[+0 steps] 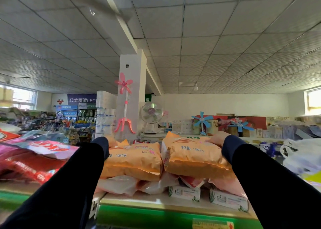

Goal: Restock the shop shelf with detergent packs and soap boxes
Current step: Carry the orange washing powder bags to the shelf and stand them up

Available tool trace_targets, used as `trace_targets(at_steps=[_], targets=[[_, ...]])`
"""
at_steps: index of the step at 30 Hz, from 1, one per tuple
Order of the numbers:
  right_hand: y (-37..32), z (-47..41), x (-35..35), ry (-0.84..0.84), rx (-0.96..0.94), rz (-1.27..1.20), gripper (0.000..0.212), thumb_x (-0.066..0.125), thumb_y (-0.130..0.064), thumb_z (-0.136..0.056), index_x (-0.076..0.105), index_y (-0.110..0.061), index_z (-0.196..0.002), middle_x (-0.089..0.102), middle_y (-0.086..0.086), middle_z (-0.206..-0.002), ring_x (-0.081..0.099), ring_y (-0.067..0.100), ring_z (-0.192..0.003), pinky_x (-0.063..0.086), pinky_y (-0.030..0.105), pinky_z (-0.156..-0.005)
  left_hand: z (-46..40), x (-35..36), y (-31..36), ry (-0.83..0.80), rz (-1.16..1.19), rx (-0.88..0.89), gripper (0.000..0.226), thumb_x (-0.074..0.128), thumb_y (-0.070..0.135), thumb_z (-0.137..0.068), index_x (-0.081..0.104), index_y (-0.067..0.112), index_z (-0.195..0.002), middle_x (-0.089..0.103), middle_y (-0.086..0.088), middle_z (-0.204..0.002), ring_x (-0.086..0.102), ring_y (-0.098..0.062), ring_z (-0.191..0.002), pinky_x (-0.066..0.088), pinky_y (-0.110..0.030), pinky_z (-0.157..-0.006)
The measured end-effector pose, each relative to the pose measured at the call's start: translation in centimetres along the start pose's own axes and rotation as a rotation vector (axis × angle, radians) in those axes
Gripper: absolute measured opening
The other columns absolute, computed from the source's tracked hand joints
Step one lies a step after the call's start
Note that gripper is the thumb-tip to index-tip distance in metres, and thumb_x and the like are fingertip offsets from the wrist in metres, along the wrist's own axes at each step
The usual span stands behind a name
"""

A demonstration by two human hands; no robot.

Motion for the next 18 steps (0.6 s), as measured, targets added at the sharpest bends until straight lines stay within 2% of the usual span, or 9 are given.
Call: trace_targets(at_steps=[3,5,6,8,9,10,12,15,18], targets=[[0.2,-0.1,-1.1,0.131,0.005,-0.228,0.048,0.058,-0.03,-0.103,0.056,0.003,-0.139,0.064,0.018,-0.135,0.062,0.03,-0.123,0.049,0.033,-0.1,1.3,-1.0,0.0,0.093,0.214,-0.029,0.042,0.051,0.016,-0.107,0.049,-0.003,-0.144,0.05,-0.019,-0.15,0.051,-0.032,-0.134,0.045,-0.031,-0.096],[0.3,-0.1,-1.9,0.212,-0.02,-0.546,0.035,0.061,-0.015,-0.099,0.063,0.008,-0.125,0.07,0.016,-0.098,0.067,0.027,-0.088,0.055,0.036,-0.078,1.5,-1.9,0.3,0.157,0.426,0.032,0.038,0.051,0.018,-0.106,0.055,0.0,-0.139,0.059,-0.021,-0.14,0.062,-0.035,-0.123,0.053,-0.034,-0.093],[0.3,0.3,-2.3,0.24,-0.047,-0.709,0.031,0.062,-0.011,-0.098,0.065,0.008,-0.122,0.067,0.011,-0.087,0.063,0.023,-0.074,0.053,0.034,-0.069,1.8,-2.2,0.5,0.161,0.546,0.06,0.035,0.052,0.017,-0.105,0.058,0.002,-0.136,0.064,-0.023,-0.131,0.069,-0.038,-0.11,0.061,-0.039,-0.084],[-0.2,1.5,-3.5,0.29,-0.124,-0.927,0.024,0.064,-0.008,-0.097,0.068,0.006,-0.116,0.071,0.012,-0.091,0.065,0.023,-0.075,0.057,0.038,-0.07,2.9,-3.2,0.4,0.219,0.803,0.076,0.024,0.054,0.018,-0.101,0.063,0.01,-0.122,0.068,-0.022,-0.107,0.074,-0.038,-0.072,0.061,-0.044,-0.054],[-0.6,2.1,-4.3,0.33,-0.158,-0.974,0.015,0.064,-0.007,-0.096,0.071,0.003,-0.106,0.075,0.015,-0.094,0.069,0.026,-0.079,0.06,0.044,-0.076,3.4,-3.9,0.6,0.243,0.868,0.071,0.017,0.054,0.021,-0.1,0.065,0.015,-0.111,0.067,-0.018,-0.101,0.072,-0.036,-0.058,0.058,-0.044,-0.047],[-1.1,3.0,-5.1,0.366,-0.188,-1.007,0.011,0.064,-0.007,-0.097,0.074,-0.004,-0.097,0.078,0.015,-0.089,0.072,0.024,-0.077,0.062,0.044,-0.075,4.3,-4.7,1.3,0.277,0.895,0.111,0.014,0.055,0.025,-0.099,0.067,0.019,-0.103,0.065,-0.014,-0.097,0.07,-0.036,-0.055,0.058,-0.047,-0.047],[-2.5,4.5,-6.8,0.448,-0.254,-1.008,0.013,0.064,-0.016,-0.097,0.077,-0.016,-0.095,0.077,0.002,-0.073,0.072,0.015,-0.065,0.06,0.034,-0.06,6.1,-7.6,3.7,0.431,0.791,0.292,0.018,0.058,0.031,-0.096,0.072,0.02,-0.095,0.064,-0.009,-0.09,0.071,-0.04,-0.071,0.059,-0.049,-0.059],[-3.3,5.9,-10.4,0.684,-0.288,-0.87,0.022,0.063,-0.03,-0.096,0.079,-0.018,-0.105,0.077,0.001,-0.092,0.072,0.025,-0.089,0.058,0.039,-0.083,8.6,-11.3,6.5,0.672,0.661,0.478,0.025,0.059,0.03,-0.097,0.077,0.013,-0.102,0.073,-0.014,-0.092,0.064,-0.043,-0.087,0.053,-0.042,-0.077],[-2.7,6.5,-12.9,0.895,-0.296,-0.853,0.024,0.059,-0.033,-0.099,0.076,-0.016,-0.096,0.075,0.003,-0.091,0.068,0.028,-0.088,0.049,0.034,-0.076,10.1,-13.2,6.3,0.898,0.626,0.516,0.027,0.058,0.031,-0.1,0.075,0.011,-0.103,0.075,-0.008,-0.094,0.068,-0.027,-0.088,0.051,-0.038,-0.076]])
Point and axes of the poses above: each hand's wrist, its own z-axis away from the middle knuckle, its own x-axis out of the palm, y = z × x, the point moved 8 cm from there along -z, towards the middle knuckle
